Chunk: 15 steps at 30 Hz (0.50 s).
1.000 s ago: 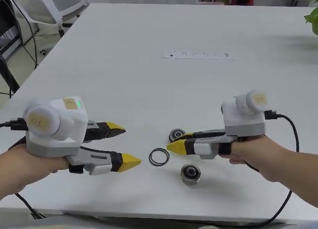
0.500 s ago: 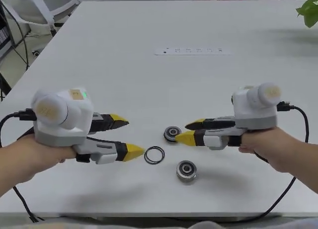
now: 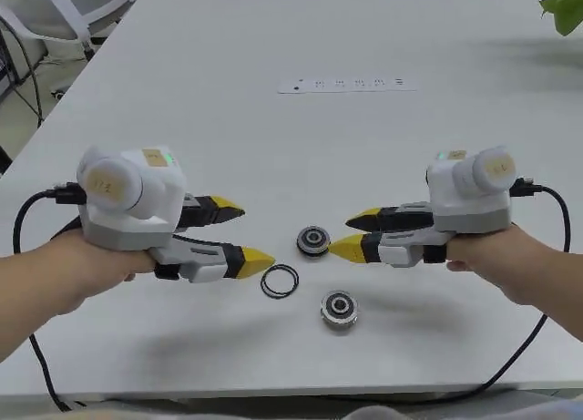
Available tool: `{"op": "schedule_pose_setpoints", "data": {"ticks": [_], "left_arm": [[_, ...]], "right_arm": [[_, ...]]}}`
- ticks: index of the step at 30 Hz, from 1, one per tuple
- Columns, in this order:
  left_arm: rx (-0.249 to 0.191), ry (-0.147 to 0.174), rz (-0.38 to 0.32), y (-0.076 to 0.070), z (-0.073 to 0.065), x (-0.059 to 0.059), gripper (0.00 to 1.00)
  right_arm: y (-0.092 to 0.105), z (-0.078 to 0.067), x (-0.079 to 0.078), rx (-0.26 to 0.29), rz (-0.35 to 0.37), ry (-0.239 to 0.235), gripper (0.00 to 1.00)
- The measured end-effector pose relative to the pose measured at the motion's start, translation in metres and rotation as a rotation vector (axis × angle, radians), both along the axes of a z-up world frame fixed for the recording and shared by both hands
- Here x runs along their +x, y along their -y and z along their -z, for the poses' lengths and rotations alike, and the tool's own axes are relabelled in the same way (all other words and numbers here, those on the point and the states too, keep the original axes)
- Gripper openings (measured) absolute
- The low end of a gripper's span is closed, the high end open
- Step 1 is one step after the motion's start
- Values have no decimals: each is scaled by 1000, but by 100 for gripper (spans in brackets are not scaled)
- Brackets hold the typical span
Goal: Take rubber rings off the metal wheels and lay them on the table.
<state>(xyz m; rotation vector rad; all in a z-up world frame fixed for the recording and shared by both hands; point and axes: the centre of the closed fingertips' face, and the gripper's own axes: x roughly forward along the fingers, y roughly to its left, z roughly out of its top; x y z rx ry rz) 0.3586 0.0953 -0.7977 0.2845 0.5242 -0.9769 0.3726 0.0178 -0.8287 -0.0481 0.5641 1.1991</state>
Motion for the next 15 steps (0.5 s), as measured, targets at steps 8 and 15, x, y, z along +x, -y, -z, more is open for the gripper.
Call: {"op": "schedule_pose_setpoints", "data": {"ticks": [8,15], "left_arm": [[-4,12,16,10,2,8,46],[1,-3,28,16,10,12,46]], "right_arm": [[-4,10,1,-28,-42,33,33],[-6,15,5,-37,-48,39,32]]}}
